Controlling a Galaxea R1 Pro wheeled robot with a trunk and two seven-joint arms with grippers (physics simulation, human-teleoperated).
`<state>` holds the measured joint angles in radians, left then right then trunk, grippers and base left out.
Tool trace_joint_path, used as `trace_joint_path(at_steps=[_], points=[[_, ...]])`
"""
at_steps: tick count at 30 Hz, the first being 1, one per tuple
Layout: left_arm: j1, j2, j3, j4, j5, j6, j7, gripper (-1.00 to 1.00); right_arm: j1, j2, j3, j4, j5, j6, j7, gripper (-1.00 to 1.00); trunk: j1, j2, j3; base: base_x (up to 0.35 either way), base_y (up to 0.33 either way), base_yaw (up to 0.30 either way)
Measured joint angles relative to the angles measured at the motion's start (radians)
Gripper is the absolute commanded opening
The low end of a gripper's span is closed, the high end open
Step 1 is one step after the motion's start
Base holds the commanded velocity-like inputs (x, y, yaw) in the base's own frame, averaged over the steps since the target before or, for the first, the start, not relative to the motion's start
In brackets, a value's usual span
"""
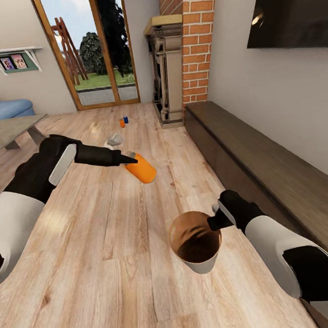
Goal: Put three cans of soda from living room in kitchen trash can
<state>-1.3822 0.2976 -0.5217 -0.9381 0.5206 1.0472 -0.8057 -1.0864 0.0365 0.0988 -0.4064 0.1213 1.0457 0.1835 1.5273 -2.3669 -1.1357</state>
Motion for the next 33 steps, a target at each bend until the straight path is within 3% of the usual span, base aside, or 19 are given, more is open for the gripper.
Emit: trace_joint_path(at_steps=[7,14,17,22,26,29,33], points=[[0.006,-0.008,-0.133,-0.084,0.001,0.000,-0.001,-1.00,-0.006,0.010,0.000,0.000,-0.001,0.000,-0.009,-1.00,0.000,0.000,0.000,0.000,0.000,0.000],[0.010,-0.033,-0.183,-0.171,0.004,0.000,-0.001,-1.00,-0.021,0.040,-0.001,-0.001,-0.012,0.000,-0.009,-1.00,0.000,0.000,0.000,0.000,0.000,0.000],[0.016,-0.040,-0.224,-0.184,-0.001,0.000,-0.001,-1.00,-0.041,0.059,-0.001,0.000,-0.007,0.000,-0.010,-1.00,0.000,0.000,0.000,0.000,0.000,0.000],[0.045,-0.044,-0.253,-0.191,-0.004,0.000,0.000,-1.00,-0.074,0.083,-0.004,-0.001,-0.013,0.000,-0.010,-1.00,0.000,0.000,0.000,0.000,0.000,0.000],[0.058,-0.044,-0.282,-0.193,-0.006,0.000,0.000,-1.00,-0.089,0.089,-0.005,-0.001,-0.018,0.000,-0.010,-1.00,0.000,0.000,0.000,0.000,0.000,0.000],[0.079,-0.045,-0.328,-0.193,-0.008,0.000,0.000,-1.00,-0.104,0.091,-0.004,0.001,-0.009,0.000,-0.011,-1.00,0.000,0.000,0.000,0.000,0.000,0.000],[0.094,-0.047,-0.347,-0.191,-0.008,0.000,0.002,-1.00,-0.117,0.095,-0.006,0.001,-0.015,0.000,-0.010,-1.00,0.000,0.000,0.000,0.000,0.000,0.000]])
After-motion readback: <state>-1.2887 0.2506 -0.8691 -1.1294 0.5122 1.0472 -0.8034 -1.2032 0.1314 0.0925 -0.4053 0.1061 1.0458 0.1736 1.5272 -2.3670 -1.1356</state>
